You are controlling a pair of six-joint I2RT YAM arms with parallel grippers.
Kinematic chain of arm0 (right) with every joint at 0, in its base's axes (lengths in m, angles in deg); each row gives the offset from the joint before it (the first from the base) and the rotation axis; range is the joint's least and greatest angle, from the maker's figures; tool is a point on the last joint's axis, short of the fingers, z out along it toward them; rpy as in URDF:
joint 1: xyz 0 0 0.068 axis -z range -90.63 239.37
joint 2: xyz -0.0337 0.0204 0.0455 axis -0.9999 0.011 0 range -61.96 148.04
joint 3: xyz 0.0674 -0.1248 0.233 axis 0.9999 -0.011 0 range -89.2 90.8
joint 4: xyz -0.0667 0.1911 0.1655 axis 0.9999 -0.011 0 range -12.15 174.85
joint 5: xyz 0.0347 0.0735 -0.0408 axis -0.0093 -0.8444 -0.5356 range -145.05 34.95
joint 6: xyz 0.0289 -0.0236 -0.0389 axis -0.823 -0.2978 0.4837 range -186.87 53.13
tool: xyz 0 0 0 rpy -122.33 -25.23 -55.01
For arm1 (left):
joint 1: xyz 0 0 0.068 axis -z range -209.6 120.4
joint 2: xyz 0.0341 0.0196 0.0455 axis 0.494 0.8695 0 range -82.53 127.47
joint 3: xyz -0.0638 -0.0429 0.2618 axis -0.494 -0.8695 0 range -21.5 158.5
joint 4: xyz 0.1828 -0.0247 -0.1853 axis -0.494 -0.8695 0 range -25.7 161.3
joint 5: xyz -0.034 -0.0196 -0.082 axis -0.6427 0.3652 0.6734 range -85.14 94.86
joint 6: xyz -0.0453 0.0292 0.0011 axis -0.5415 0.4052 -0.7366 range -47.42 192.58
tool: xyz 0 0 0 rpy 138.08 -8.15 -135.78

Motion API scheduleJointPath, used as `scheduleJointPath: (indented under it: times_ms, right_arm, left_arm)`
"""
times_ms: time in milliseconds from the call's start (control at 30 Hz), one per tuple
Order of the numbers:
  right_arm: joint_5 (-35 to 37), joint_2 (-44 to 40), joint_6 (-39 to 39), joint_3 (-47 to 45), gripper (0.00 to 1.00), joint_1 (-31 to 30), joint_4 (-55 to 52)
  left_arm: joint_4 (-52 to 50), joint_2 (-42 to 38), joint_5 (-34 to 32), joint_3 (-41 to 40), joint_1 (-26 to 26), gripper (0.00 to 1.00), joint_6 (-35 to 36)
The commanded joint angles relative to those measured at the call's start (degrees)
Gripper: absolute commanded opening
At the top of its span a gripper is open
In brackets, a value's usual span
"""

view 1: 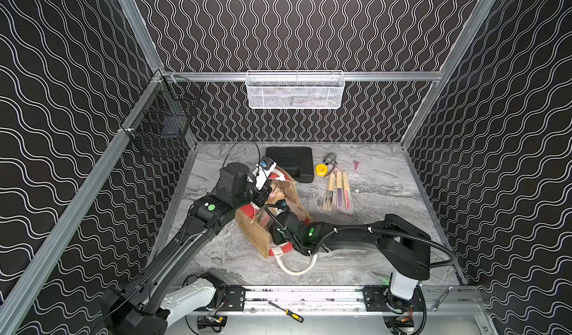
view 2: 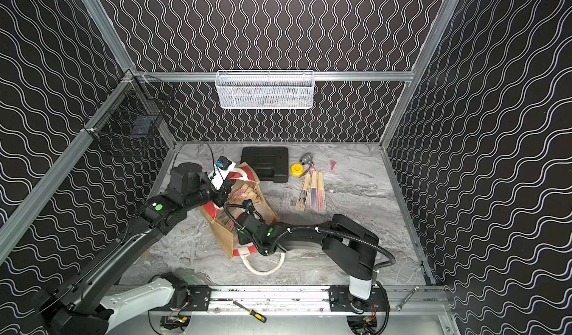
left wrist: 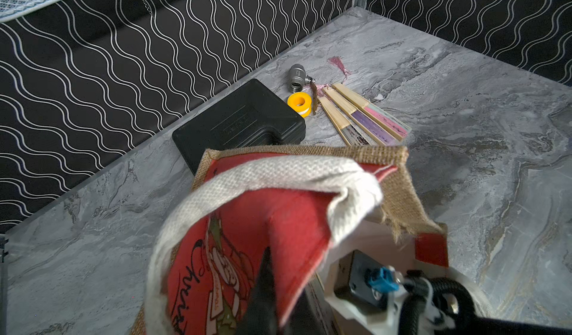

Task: Take out the folding fans from the tote bags
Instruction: Pick up the folding fan from the canvas bag.

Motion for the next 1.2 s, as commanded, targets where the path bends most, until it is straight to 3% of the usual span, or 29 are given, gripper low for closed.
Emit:
scheduleJointPath:
  times_ms: [0, 300, 533, 833, 1167]
  right_arm:
    - [-5.7, 1.3, -6.0, 2.4, 0.49, 2.3, -3.2]
    - [-16.9, 3.4, -18.8, 0.1, 0.50, 6.5, 7.4]
    - [-22.2, 3.6, -23.1, -2.7, 0.46, 7.9, 16.1]
    - [-27.9, 6.9, -27.1, -4.3, 0.35, 9.5, 24.0]
    - [-29.4, 4.3, -26.3, -7.8, 0.17, 10.7, 25.4]
  left_arm:
    - [1.6, 0.2, 0.4, 0.1, 0.0, 0.00, 0.0]
    - [1.7, 0.0, 0.3, 0.0, 0.1, 0.00, 0.1]
    - [1.7, 0.2, 0.4, 0.0, 0.1, 0.00, 0.0]
    - [1.6, 0.1, 0.2, 0.0, 0.3, 0.00, 0.0]
    - [1.8, 0.1, -0.3, -0.2, 0.6, 0.00, 0.1]
